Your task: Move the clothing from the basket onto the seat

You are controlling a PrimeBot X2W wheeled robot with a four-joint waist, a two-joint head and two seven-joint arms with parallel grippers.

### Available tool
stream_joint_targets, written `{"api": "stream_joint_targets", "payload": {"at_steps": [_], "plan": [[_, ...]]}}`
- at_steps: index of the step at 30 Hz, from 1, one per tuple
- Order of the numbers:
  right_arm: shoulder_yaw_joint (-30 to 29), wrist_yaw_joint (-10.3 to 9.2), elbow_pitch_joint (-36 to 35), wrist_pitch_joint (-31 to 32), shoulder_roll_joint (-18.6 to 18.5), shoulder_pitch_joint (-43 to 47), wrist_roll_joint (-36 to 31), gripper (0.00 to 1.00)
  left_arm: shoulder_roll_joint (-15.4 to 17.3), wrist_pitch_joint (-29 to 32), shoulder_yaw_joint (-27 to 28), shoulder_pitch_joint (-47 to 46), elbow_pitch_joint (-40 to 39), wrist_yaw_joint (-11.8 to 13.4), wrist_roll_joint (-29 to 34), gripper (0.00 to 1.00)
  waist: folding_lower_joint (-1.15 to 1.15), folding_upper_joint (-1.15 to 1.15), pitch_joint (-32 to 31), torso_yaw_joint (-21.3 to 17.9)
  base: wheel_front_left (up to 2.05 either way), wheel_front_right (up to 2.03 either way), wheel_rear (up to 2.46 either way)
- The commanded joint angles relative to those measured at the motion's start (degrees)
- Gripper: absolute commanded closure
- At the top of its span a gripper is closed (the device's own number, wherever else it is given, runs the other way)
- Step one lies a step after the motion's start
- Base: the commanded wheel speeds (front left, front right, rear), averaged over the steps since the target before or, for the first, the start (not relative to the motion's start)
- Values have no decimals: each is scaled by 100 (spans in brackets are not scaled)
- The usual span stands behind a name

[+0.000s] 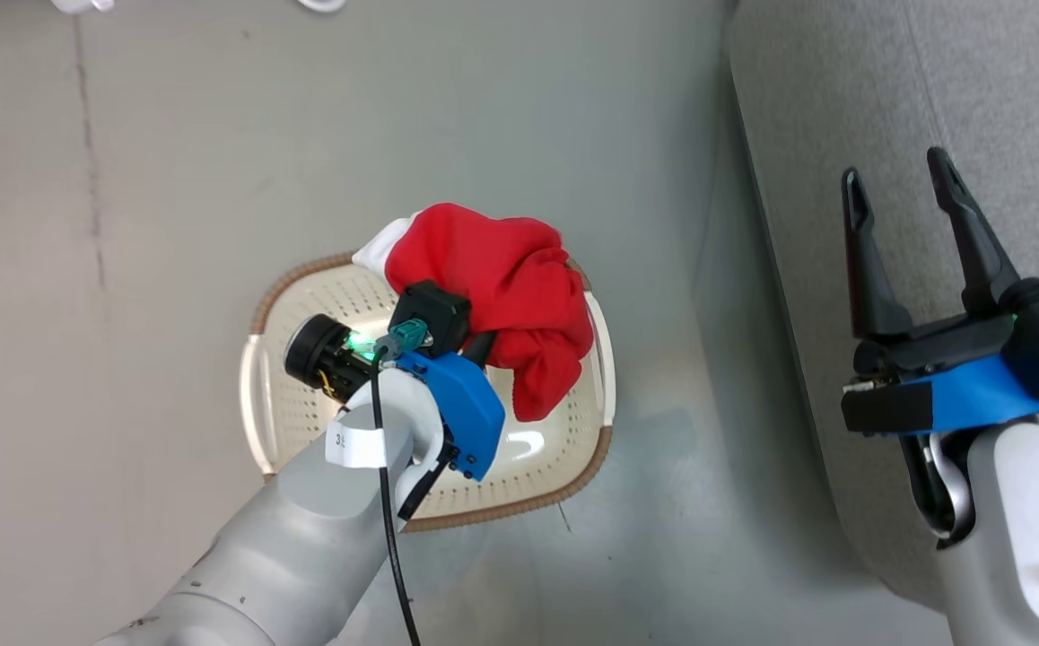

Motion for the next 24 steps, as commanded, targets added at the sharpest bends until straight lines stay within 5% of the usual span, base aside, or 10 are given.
{"api": "stream_joint_targets", "payload": {"at_steps": [1,24], "plan": [[-2,1,21,-1,-38,110,-9,0,-7,-38,48,77,-88,48,-7,100,1,0,-315,177,0,0,0],[-30,1,297,-1,-49,1096,27,0,184,-53,1572,608,-2270,363,1384,100,1,0,-1943,468,0,0,0]]}}
